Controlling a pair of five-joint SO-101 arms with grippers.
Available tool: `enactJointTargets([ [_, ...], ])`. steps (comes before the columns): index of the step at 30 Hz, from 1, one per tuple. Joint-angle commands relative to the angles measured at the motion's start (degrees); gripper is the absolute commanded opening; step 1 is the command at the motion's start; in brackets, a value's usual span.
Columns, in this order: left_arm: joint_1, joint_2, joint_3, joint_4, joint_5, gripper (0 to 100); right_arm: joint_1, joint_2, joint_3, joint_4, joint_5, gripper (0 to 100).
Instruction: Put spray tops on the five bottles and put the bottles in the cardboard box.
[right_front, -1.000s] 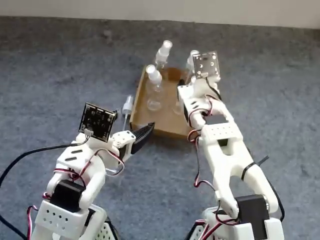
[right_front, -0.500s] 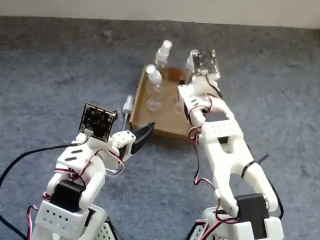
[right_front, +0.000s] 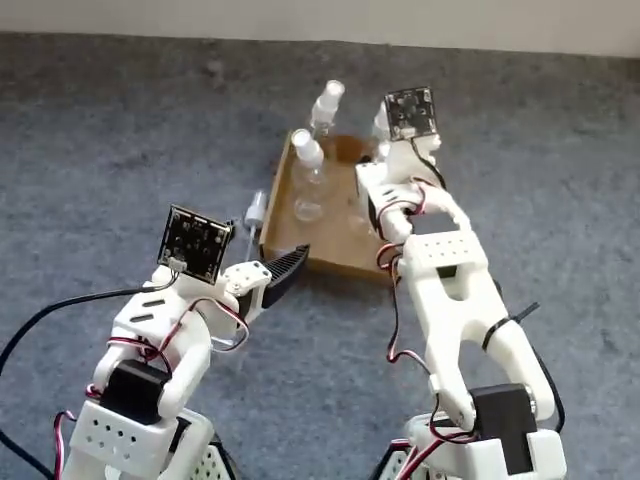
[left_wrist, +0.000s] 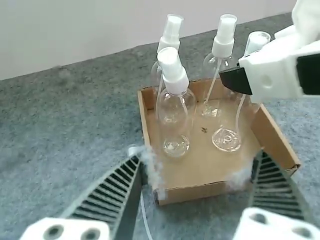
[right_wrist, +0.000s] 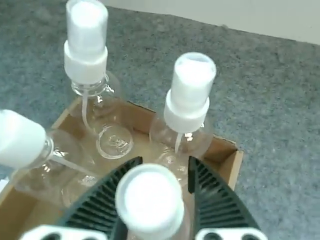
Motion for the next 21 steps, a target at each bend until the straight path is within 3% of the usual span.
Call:
enactJointTargets([
  [1,0.4,-0.5,-0.2,-0.1,-0.4,28,-0.5,-0.7,-3.9,0.1,0.6,13.2],
  [7,0.4,-0.5,-0.2,-0.1,-0.4,28,-0.5,-1.1,-3.9,0.1,0.6,26.4],
  [14,0.4,-0.5,-0.2,-0.1,-0.4,28,-0.5,-1.2,-7.3,0.7,0.6,27.1],
  [21,0.3,-0.5,-0.2,-0.1,-0.5,28,-0.5,-1.2,-18.9,14.0,0.4,27.1],
])
